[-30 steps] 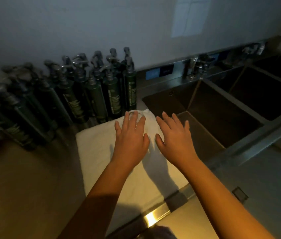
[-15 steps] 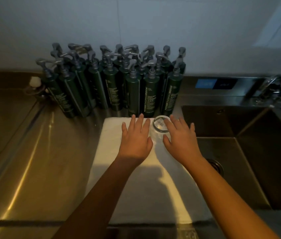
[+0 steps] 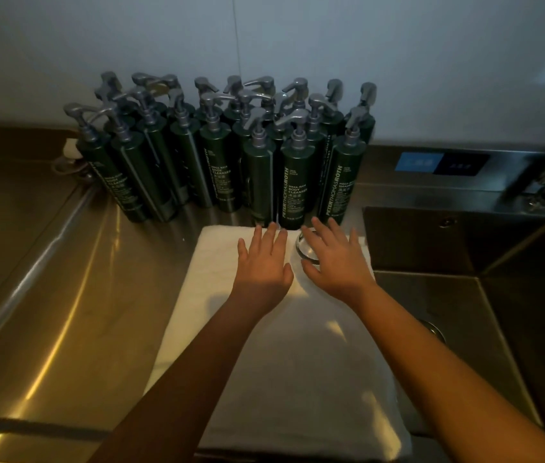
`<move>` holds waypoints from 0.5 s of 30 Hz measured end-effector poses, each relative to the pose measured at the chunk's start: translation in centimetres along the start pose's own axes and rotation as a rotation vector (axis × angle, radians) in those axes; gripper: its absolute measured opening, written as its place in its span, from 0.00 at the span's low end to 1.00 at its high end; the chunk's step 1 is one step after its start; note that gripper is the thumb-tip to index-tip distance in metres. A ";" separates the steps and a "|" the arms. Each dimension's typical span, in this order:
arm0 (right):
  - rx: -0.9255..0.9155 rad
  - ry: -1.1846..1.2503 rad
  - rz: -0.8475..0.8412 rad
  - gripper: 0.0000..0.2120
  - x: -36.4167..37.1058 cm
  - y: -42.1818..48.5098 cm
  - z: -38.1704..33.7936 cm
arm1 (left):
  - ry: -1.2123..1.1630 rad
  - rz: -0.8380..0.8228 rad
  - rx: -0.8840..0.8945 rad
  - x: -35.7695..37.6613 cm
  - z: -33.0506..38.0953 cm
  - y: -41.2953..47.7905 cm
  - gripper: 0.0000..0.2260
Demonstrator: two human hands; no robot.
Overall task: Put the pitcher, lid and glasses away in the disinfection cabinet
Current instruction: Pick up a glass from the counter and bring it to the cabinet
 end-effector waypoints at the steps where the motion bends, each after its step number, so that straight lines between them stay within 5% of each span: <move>1: -0.017 0.005 0.000 0.29 0.3 0.3 0.0 | -0.001 0.021 0.007 0.2 0.0 0.2 0.27; 9: -0.061 0.052 0.068 0.28 1.9 1.0 0.2 | -0.046 0.181 0.046 1.0 -0.3 0.1 0.26; 15: -0.052 0.043 0.081 0.28 2.3 0.5 0.6 | 0.008 0.083 0.056 1.1 0.5 -0.3 0.27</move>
Point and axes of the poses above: each hand's wrist, its own y-axis towards the middle knuckle, its own x-axis out of the palm, z = x × y, the point moved 5 cm from there along y, towards the middle knuckle, and after that the axes turned 4 degrees about y, right-handed, at the moved point
